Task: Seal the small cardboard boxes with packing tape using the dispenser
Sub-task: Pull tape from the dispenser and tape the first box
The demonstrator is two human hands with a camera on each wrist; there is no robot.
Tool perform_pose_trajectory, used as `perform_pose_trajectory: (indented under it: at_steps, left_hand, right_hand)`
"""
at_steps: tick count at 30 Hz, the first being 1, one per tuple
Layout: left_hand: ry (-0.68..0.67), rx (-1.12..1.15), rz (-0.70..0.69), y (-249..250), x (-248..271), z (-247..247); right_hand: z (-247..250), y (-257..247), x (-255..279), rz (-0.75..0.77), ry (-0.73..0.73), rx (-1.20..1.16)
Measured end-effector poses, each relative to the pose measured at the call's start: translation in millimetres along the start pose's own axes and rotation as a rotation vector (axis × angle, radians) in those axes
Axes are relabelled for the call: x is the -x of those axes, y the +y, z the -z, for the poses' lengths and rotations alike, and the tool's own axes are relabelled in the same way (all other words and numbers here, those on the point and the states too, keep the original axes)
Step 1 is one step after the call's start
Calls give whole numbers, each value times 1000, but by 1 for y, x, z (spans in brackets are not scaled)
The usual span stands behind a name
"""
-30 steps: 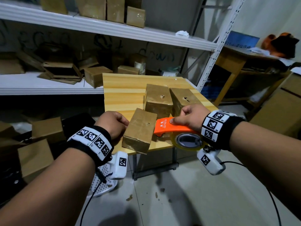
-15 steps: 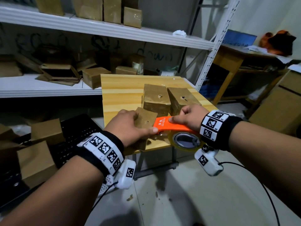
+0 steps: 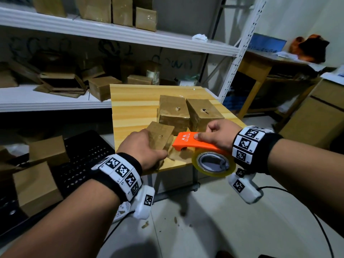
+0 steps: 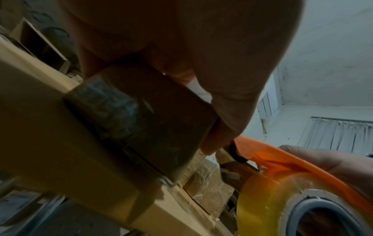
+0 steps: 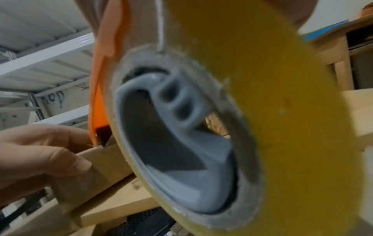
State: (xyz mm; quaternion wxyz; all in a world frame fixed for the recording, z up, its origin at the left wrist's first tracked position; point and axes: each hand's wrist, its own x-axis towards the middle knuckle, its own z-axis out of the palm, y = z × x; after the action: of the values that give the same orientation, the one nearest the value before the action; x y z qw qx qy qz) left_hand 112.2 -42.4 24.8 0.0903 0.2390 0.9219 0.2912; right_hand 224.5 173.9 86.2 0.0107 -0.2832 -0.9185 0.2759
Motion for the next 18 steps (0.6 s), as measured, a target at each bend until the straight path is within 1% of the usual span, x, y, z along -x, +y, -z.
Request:
perform_pose_trajectory:
  at_steps: [5,18]
  left_hand:
    - [21,49,25,-1,1,2]
    - [42,19,5,-5,-2,0]
  right_hand:
    - [7,1,3,-7,19,59]
    - [19,8,13,-37,-25,113]
